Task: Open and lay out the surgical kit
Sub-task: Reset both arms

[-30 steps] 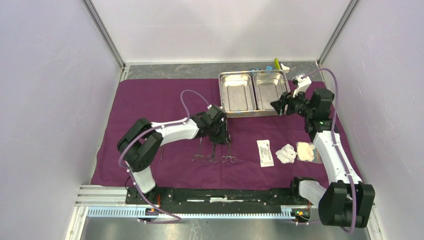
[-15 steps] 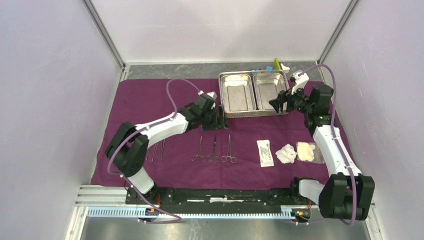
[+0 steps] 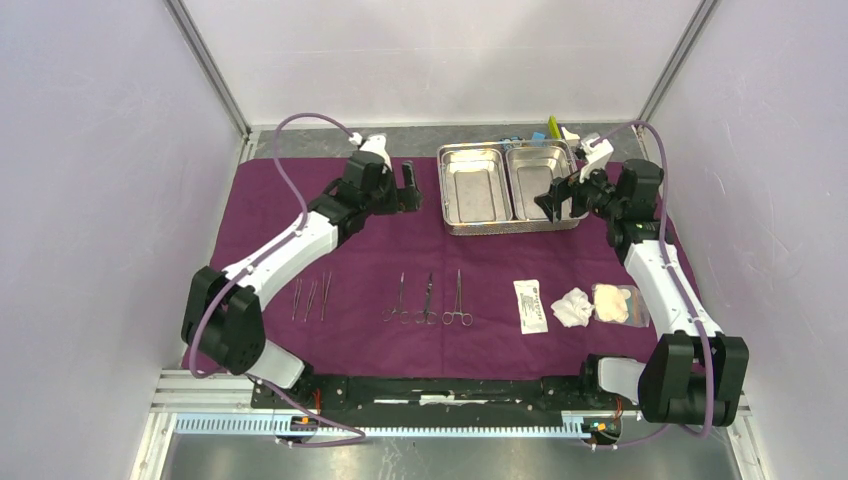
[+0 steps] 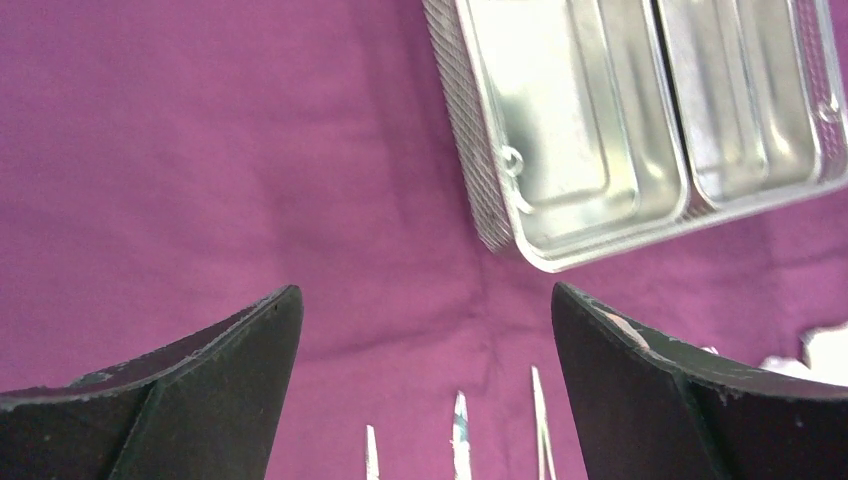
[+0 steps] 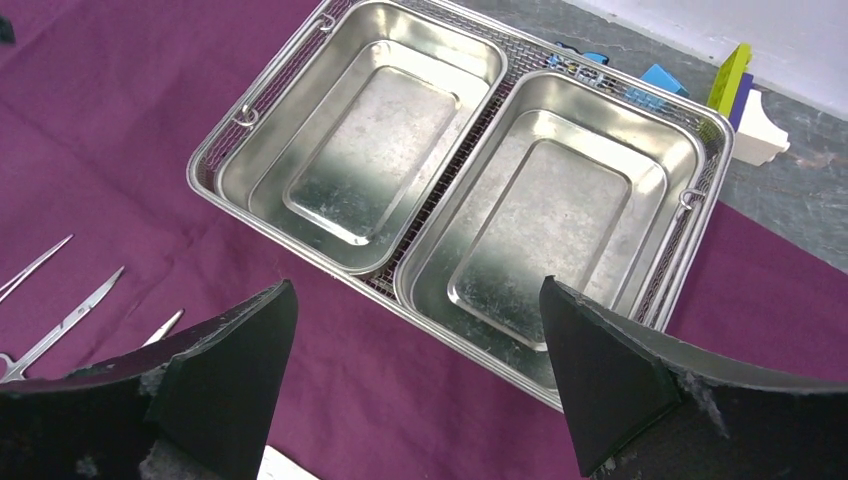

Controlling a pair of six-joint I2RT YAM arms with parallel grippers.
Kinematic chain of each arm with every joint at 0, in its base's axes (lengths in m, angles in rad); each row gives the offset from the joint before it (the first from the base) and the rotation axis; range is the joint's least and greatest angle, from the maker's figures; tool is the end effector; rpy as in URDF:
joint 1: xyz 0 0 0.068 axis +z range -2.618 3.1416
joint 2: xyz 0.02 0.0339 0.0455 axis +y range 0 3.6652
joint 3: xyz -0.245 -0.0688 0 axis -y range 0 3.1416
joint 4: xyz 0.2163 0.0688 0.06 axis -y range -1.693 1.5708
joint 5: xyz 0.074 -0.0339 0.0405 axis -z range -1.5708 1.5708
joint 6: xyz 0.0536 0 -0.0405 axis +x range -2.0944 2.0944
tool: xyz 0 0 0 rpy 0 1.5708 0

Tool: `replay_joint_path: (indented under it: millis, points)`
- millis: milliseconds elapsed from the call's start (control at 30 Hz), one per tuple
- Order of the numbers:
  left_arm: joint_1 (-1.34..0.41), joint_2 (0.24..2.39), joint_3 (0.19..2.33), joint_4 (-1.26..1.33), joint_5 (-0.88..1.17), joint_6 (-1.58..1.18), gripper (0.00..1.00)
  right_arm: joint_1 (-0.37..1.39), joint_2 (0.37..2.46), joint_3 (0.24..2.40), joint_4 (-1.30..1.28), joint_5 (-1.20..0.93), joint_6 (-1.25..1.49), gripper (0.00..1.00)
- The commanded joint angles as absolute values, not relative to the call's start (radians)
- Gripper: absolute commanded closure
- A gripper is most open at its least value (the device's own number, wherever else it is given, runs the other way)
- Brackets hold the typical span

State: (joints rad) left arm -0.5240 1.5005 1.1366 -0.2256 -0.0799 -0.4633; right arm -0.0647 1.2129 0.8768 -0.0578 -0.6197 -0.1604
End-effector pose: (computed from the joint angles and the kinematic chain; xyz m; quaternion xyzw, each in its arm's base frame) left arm 0.2898 -0.1625 0.2661 0.0079 0.8815 -0.1921 0.4313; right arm 0.2682 0.0138 0.2831 -0.2069 0.7832 0.1927 0.5538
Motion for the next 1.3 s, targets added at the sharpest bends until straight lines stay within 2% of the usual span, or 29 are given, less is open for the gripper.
replay_joint_path:
  millis: [0, 400, 700, 867, 1067, 1267]
  points:
    - [-0.468, 1.429, 1.177, -0.164, -0.190, -0.330, 0.00, -0.055, 1.211, 0.902, 0.025, -0.595, -0.183, 0.02]
    - [-0.329, 1.304, 1.181, -0.145, -0.424, -0.158, 0.00, -0.055, 1.226, 0.988, -0.028, -0.599, -0.208, 0.02]
    - [-0.286, 1.162, 1.095, -0.178, -0.257, 0.055, 0.00, -0.055, 1.227, 1.047, -0.055, -0.590, -0.196, 0.02]
    - [-0.273, 1.084, 1.027, -0.162, -0.171, 0.099, 0.00, -0.055, 1.197, 1.049, -0.084, -0.501, -0.224, 0.02]
    - [-0.254, 1.042, 1.027, -0.176, -0.198, 0.068, 0.00, -0.055, 1.182, 1.131, -0.192, -0.305, -0.227, 0.02]
    - [-0.176, 1.019, 1.066, -0.216, -0.120, -0.021, 0.00, -0.055, 1.178, 1.064, -0.165, -0.347, -0.211, 0.02]
